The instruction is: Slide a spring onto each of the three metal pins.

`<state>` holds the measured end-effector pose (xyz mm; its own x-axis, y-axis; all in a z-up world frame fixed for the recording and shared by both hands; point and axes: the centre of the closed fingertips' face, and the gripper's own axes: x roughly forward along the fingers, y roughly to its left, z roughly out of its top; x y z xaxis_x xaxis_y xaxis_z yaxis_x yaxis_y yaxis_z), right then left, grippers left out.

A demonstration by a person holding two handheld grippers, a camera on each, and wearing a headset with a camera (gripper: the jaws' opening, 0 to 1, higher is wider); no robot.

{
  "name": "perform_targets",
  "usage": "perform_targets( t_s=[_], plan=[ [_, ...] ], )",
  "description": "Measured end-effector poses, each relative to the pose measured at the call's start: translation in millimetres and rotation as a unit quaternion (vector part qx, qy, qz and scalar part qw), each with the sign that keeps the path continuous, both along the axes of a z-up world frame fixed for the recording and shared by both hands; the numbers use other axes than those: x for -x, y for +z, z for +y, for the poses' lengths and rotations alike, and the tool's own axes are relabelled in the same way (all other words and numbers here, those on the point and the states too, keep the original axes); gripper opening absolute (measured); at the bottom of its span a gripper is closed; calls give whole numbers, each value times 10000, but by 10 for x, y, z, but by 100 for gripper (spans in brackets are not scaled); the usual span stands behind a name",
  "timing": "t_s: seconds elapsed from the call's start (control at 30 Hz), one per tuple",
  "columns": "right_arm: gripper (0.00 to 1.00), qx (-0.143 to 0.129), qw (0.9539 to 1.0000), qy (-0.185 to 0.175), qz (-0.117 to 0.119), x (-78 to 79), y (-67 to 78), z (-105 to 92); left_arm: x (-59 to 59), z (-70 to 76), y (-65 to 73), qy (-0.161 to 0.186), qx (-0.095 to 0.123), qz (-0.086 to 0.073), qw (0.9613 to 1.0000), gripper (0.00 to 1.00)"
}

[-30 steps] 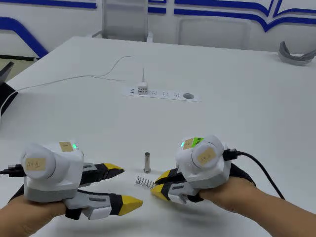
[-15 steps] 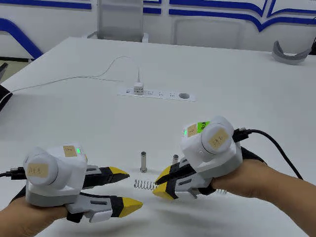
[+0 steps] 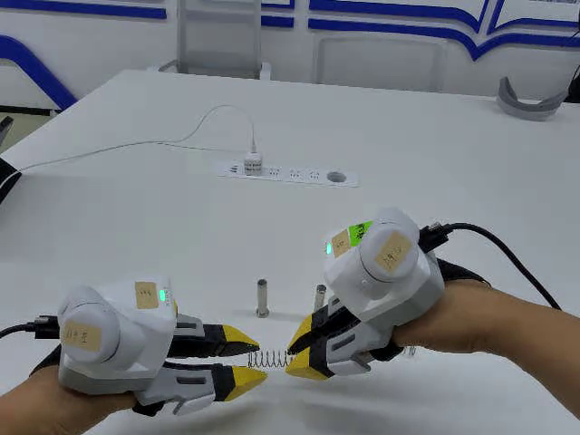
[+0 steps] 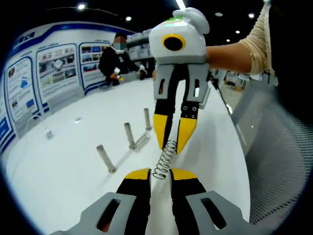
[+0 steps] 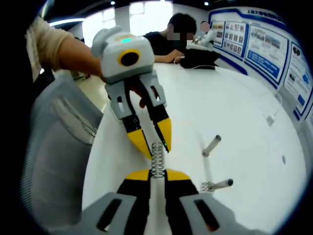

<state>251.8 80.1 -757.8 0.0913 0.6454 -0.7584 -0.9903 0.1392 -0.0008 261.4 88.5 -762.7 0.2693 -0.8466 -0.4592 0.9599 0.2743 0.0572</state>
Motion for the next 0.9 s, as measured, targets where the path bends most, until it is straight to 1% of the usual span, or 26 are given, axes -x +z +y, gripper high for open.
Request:
perform_targets(
  t_s=[0.13, 0.23, 0.33, 0.43, 0.73, 0.9],
  plan=[
    [12, 53, 10000, 32, -12, 19, 20, 4, 13, -13, -1, -57, -33, -57, 10000, 13],
    [12, -44, 10000, 15, -53, 21, 108, 26, 7, -7, -5, -55, -45, -54, 10000, 13],
    [12, -173, 9997, 22, -152, 14, 221, 75, 3, -20, 3, -43, -13, -36, 10000, 12],
    [12, -241, 9995, 31, -225, 6, 274, 105, -1, -46, 12, -45, -3, -34, 10000, 12],
    [12, -435, 9985, 21, -334, -6, 339, 174, 10, -87, 21, -38, 28, 8, 10000, 11],
    [12, -558, 9978, 7, -363, -12, 371, 228, 21, -110, 28, -17, 78, 89, 9999, 11]
  ],
)
